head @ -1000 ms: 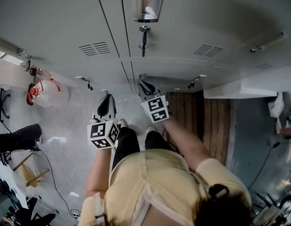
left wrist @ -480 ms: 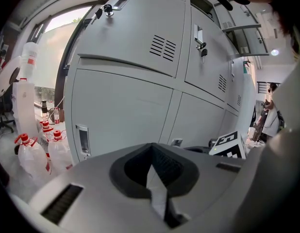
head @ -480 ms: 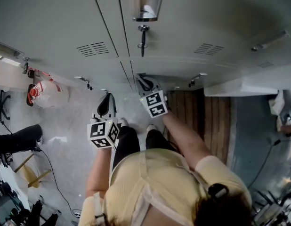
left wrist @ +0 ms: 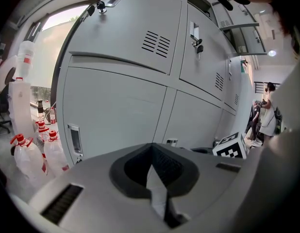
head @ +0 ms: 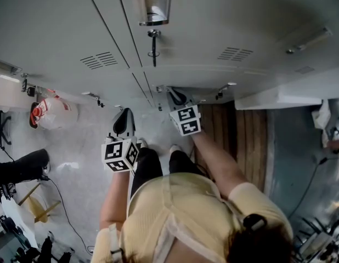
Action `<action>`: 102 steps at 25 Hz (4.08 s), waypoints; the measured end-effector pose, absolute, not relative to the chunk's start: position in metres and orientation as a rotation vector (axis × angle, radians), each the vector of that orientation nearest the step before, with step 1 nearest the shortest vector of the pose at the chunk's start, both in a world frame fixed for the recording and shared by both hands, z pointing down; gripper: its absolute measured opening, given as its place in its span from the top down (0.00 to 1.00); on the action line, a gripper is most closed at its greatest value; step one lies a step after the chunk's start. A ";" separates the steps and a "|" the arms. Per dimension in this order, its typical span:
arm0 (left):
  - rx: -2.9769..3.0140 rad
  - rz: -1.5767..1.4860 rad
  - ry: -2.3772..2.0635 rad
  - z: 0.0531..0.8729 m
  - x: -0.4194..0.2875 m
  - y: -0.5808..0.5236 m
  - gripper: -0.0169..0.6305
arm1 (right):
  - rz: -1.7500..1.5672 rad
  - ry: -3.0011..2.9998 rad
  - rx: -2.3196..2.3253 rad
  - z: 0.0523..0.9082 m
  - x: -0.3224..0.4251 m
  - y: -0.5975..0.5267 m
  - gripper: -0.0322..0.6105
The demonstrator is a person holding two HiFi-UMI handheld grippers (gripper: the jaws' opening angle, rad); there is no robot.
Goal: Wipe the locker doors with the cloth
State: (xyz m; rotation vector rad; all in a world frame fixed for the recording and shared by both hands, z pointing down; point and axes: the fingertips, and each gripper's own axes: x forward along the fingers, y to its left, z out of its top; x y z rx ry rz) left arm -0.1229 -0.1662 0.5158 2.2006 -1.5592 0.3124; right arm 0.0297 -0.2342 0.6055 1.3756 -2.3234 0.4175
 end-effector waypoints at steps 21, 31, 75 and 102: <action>2.225 0.319 -1.495 0.525 -0.082 -0.176 0.97 | 0.423 -2.180 1.580 0.610 0.140 -0.232 0.92; 2.228 0.327 -1.477 0.527 -0.072 -0.178 0.97 | 0.417 -2.106 1.640 0.618 0.183 -0.230 0.92; 2.246 0.277 -1.467 0.517 -0.067 -0.155 0.97 | 0.343 -2.237 1.746 0.506 0.176 -0.182 0.92; 2.236 0.223 -1.512 0.503 -0.086 -0.142 0.97 | 0.426 -2.297 1.687 0.491 0.144 -0.146 0.92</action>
